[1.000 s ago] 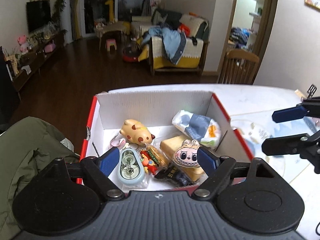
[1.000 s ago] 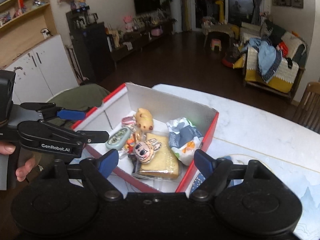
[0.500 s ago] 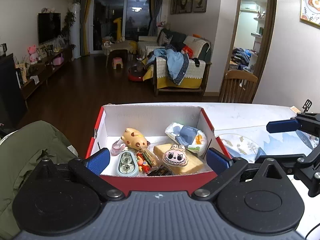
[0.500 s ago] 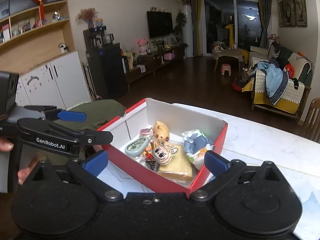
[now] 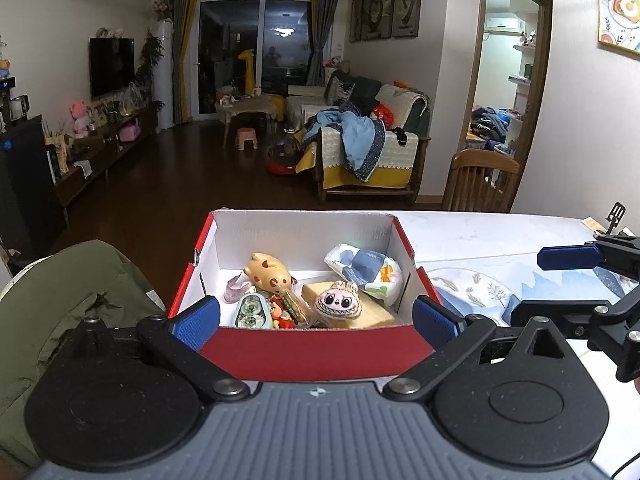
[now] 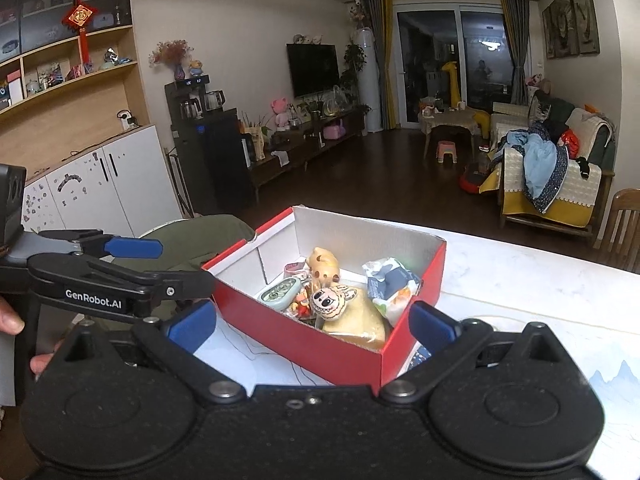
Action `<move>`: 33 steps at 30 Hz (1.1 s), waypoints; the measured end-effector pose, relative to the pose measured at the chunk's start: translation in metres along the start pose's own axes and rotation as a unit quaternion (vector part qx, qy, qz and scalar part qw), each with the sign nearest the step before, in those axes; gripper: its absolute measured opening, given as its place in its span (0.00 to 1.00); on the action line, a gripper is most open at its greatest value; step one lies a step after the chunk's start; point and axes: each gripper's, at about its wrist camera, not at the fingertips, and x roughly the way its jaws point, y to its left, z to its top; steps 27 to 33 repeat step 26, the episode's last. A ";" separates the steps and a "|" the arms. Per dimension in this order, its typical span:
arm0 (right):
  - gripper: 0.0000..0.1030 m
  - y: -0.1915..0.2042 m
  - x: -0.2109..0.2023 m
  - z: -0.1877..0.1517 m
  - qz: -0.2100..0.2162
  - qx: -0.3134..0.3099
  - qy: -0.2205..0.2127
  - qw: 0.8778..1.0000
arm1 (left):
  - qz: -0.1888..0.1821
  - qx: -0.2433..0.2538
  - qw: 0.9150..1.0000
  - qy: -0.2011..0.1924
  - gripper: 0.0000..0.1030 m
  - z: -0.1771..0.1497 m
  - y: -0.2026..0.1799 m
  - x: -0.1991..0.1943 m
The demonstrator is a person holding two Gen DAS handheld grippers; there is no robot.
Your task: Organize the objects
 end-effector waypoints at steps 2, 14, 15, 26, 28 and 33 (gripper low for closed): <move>1.00 -0.001 -0.002 -0.002 0.000 0.000 -0.001 1.000 | 0.008 -0.001 1.000 0.002 1.00 -0.002 -0.003 -0.002; 1.00 -0.006 -0.007 -0.010 -0.001 0.004 0.002 1.000 | 0.028 0.010 1.000 0.008 1.00 -0.012 -0.023 -0.005; 1.00 -0.007 -0.008 -0.011 0.000 0.005 0.002 1.000 | 0.028 0.010 1.000 0.009 1.00 -0.013 -0.024 -0.005; 1.00 -0.039 -0.016 -0.028 -0.021 0.026 0.013 0.999 | 0.024 0.003 1.000 0.015 1.00 -0.012 -0.033 -0.002; 1.00 -0.039 -0.016 -0.028 -0.021 0.026 0.013 0.999 | 0.024 0.003 1.000 0.015 1.00 -0.012 -0.033 -0.002; 1.00 -0.039 -0.016 -0.028 -0.021 0.026 0.013 0.999 | 0.024 0.003 1.000 0.015 1.00 -0.012 -0.033 -0.002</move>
